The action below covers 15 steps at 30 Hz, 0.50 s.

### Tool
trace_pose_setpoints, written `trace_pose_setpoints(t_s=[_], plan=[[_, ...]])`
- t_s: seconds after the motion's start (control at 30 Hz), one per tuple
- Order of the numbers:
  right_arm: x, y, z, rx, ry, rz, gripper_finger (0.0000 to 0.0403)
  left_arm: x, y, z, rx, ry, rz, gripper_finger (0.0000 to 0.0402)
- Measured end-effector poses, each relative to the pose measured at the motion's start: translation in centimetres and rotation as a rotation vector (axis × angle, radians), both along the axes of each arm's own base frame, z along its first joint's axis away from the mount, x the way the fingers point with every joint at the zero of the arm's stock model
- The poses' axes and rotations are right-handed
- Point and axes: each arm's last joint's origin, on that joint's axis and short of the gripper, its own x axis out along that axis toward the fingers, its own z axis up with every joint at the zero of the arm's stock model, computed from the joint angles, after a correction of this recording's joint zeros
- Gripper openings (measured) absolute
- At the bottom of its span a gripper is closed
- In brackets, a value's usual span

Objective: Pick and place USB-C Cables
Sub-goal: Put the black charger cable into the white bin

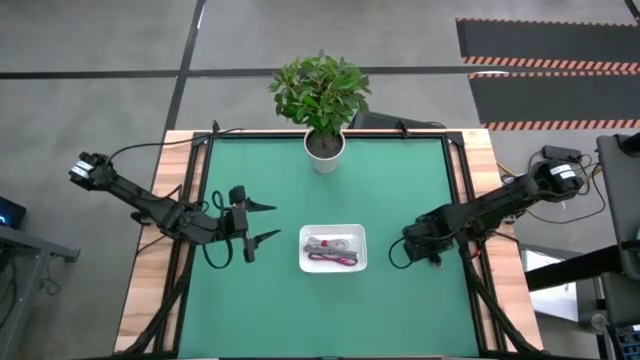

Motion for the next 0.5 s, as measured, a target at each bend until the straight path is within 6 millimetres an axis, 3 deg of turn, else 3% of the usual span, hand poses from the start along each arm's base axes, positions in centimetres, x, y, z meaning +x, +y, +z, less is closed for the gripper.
trace_pose_setpoints(t_s=[0.33, 0.5], plan=[[0.16, 0.04, -0.08, 0.009, -0.035, 0.026, 0.004, 0.0, 0.0, 0.01, 0.001, 0.0, 0.0, 0.0258], [0.36, 0.08, 0.25, 0.01, -0.046, 0.059, 0.0029, 0.0, 0.0, 0.0, 0.001, 0.0, 0.0, 0.0258]])
